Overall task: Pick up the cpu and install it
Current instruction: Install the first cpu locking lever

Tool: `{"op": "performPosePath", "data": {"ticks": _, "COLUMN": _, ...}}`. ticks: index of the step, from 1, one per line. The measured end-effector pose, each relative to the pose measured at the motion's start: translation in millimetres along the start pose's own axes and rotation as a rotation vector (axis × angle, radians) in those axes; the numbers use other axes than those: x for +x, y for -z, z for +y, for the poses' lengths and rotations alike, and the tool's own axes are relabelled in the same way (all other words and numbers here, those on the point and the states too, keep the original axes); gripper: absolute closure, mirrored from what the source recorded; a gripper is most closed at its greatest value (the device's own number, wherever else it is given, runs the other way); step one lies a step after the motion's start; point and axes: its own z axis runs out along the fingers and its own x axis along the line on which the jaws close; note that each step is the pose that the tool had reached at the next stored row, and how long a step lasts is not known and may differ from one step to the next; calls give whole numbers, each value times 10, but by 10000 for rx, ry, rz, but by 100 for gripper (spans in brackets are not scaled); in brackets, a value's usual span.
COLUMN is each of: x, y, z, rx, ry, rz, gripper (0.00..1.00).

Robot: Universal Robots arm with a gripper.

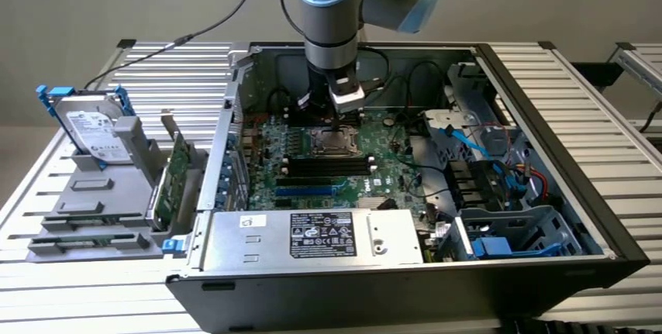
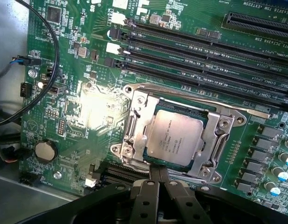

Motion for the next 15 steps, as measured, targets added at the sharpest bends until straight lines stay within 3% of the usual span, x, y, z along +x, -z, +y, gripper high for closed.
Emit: {"op": "performPosePath", "data": {"ticks": 15, "x": -8, "y": 129, "z": -46, "rx": 2, "ry": -20, "rz": 6, "gripper": 89}}
